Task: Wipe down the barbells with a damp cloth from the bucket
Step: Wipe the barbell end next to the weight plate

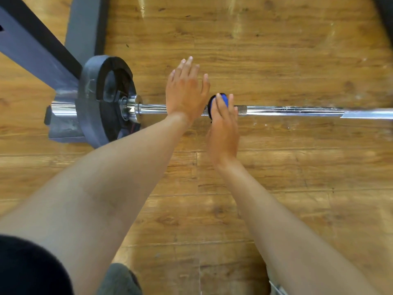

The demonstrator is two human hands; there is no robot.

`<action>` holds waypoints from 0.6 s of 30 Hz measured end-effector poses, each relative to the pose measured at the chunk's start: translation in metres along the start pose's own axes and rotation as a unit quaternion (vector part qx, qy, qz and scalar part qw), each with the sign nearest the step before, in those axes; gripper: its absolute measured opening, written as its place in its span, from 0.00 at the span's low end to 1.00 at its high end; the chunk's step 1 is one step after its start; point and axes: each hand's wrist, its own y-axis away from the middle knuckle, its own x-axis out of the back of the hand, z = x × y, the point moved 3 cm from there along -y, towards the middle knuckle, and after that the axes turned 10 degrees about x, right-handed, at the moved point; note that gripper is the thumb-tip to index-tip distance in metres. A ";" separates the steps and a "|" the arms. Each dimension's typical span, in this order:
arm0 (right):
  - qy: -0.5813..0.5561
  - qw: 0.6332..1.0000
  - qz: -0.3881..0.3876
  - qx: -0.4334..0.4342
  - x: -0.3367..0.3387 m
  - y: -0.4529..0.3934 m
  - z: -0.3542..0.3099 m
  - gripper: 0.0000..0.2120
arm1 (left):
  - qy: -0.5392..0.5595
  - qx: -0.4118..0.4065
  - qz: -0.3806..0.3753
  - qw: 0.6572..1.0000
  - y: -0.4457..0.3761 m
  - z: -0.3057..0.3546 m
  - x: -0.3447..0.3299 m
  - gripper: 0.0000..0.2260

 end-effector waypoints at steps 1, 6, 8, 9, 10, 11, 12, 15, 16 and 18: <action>0.009 1.000 -0.007 0.026 0.002 0.002 0.005 0.34 | -0.007 -0.007 0.010 1.000 0.004 0.000 0.001 0.23; 0.014 0.997 0.019 -0.069 0.012 0.014 0.009 0.33 | -0.054 -0.005 0.020 0.998 0.027 -0.005 -0.003 0.24; 0.001 1.000 0.011 -0.006 0.009 0.023 -0.008 0.33 | -0.066 0.018 -0.003 0.998 0.036 -0.005 -0.003 0.26; 0.004 1.000 0.010 0.021 0.009 0.026 -0.008 0.33 | -0.070 0.027 -0.012 0.997 0.039 -0.006 -0.003 0.26; 0.013 1.000 0.013 0.021 0.011 0.028 -0.002 0.34 | -0.068 0.032 -0.023 0.997 0.041 -0.006 -0.002 0.27; 0.023 1.000 0.019 -0.005 0.013 0.029 0.008 0.35 | -0.063 0.036 -0.040 0.997 0.041 -0.005 -0.002 0.28; 0.027 0.998 0.026 -0.042 0.015 0.029 0.014 0.36 | -0.061 0.042 -0.058 0.996 0.040 -0.005 -0.001 0.29; 0.006 0.997 0.025 -0.068 0.006 0.025 -0.005 0.36 | -0.058 0.063 -0.126 0.988 0.032 -0.005 -0.004 0.29; -0.002 0.999 0.010 -0.042 0.002 0.023 -0.014 0.35 | -0.048 0.072 -0.158 0.984 0.027 -0.005 -0.005 0.28; -0.004 1.000 -0.021 0.008 -0.002 0.018 -0.017 0.36 | -0.045 0.090 -0.212 0.972 0.019 -0.006 -0.006 0.29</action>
